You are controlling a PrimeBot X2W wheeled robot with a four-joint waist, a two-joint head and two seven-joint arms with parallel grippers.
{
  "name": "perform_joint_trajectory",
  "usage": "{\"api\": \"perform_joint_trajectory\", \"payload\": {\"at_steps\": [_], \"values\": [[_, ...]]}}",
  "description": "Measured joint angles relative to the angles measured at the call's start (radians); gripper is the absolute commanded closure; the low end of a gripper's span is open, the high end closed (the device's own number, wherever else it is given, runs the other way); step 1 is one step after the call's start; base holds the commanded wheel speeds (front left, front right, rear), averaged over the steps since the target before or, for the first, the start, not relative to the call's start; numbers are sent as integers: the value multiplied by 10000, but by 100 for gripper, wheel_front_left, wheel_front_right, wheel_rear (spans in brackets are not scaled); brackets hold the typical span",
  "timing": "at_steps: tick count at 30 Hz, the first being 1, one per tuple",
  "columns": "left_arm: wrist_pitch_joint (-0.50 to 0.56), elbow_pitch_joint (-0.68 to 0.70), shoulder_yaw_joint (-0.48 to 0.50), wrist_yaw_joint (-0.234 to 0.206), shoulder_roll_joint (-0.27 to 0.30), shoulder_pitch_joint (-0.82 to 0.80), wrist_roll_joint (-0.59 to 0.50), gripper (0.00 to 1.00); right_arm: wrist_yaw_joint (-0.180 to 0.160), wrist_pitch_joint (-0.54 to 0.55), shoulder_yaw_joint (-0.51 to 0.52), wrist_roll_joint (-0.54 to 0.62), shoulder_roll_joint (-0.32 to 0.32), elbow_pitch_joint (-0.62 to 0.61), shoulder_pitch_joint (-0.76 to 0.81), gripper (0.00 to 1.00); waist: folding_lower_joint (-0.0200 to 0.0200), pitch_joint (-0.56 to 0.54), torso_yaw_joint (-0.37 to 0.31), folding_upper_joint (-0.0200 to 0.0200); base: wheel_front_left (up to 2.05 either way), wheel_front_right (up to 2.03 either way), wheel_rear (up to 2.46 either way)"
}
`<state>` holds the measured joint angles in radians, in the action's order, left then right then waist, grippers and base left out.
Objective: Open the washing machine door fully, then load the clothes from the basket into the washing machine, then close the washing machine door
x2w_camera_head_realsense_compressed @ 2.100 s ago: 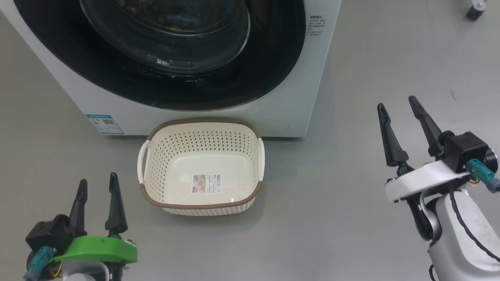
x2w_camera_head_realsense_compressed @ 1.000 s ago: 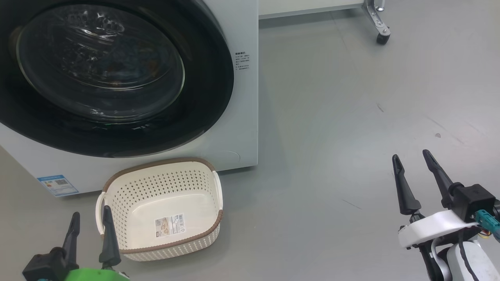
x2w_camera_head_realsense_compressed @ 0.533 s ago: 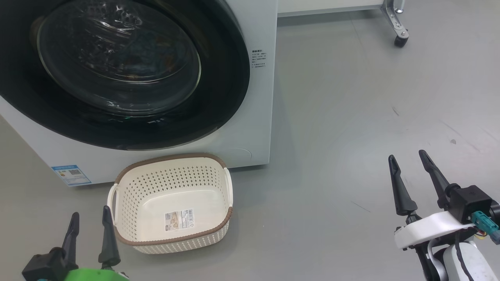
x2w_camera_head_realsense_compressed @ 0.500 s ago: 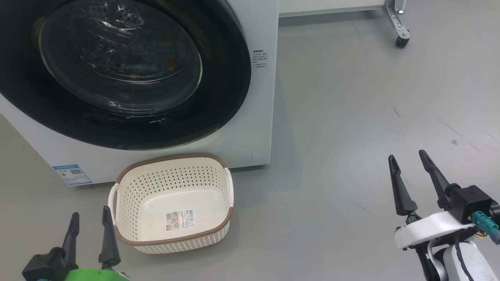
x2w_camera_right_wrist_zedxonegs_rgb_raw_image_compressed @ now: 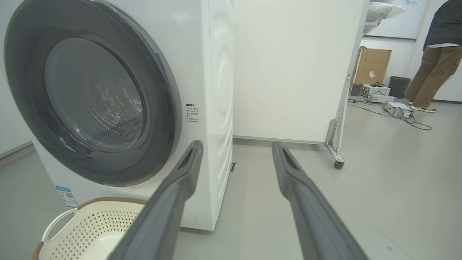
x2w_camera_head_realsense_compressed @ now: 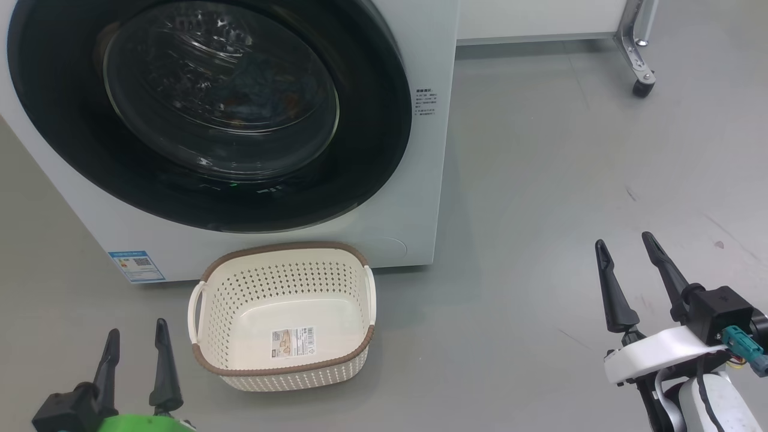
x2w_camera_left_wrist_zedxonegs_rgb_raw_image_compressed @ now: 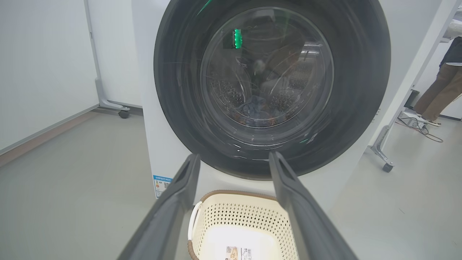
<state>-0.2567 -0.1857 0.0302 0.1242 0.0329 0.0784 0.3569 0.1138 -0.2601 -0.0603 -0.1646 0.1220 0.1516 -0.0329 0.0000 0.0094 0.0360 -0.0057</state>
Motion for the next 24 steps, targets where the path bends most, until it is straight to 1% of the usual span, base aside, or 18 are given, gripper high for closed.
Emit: {"api": "perform_joint_trajectory", "payload": {"at_steps": [5, 12, 13, 20, 24], "values": [[0, 12, 90, 0, 0, 41, 8, 0, 77, 0, -52, 82, -40, 12, 3, 0, 0, -88, 129, 0, 0, 0, 0], [0, 19, 186, 2, 0, 68, 31, 0, 84, 0, -67, 88, -52, 52, 3, 0, 0, -128, 182, 0, 0, 0, 0], [0, 23, 188, 2, 0, 78, 61, 100, 84, -2, -67, 88, -52, 59, 3, 100, 0, -133, 188, 0, 0, 0, 0], [6, -729, 54, -2, -253, 277, 58, 100, 82, 2, -153, 81, -380, 811, 521, 100, 0, -136, 191, 0, 0, 0, 0], [92, -780, 46, -2, -272, 298, 249, 100, 82, 15, -146, -138, -430, 874, 622, 100, 0, -135, 180, 1, 0, 0, 0]]}}
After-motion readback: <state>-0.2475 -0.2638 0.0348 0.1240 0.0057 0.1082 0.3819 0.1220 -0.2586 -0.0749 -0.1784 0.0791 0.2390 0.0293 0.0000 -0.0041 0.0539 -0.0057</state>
